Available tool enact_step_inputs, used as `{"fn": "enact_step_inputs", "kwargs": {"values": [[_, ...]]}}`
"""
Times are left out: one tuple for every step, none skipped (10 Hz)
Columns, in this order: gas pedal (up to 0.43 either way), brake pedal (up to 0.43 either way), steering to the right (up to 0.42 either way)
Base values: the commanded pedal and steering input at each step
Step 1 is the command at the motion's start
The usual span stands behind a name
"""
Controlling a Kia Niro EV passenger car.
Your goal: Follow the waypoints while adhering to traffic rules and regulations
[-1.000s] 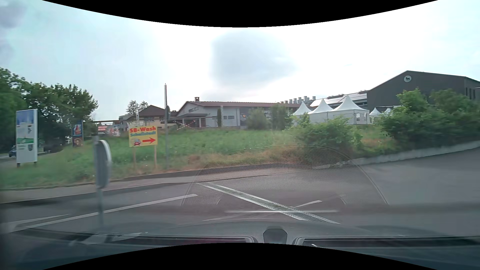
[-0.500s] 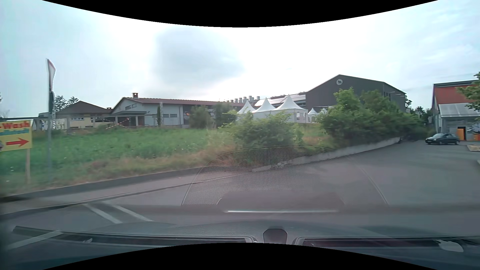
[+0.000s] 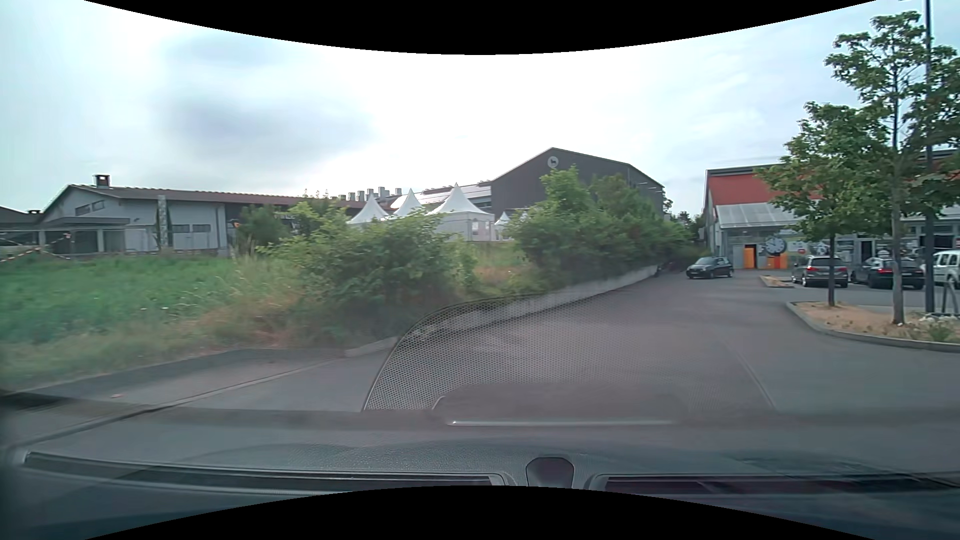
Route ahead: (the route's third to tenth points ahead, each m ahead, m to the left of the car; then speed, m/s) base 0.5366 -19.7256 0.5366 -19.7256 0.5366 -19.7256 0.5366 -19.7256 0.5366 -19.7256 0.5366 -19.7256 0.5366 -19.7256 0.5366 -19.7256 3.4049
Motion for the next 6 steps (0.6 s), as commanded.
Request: {"fn": "enact_step_inputs", "kwargs": {"values": [[0.0, 0.128, 0.673], [0.0, 0.122, 0.688], [0.0, 0.122, 0.704], [0.0, 0.098, 0.719], [0.0, 0.073, 0.736], [0.0, 0.03, 0.756]]}}
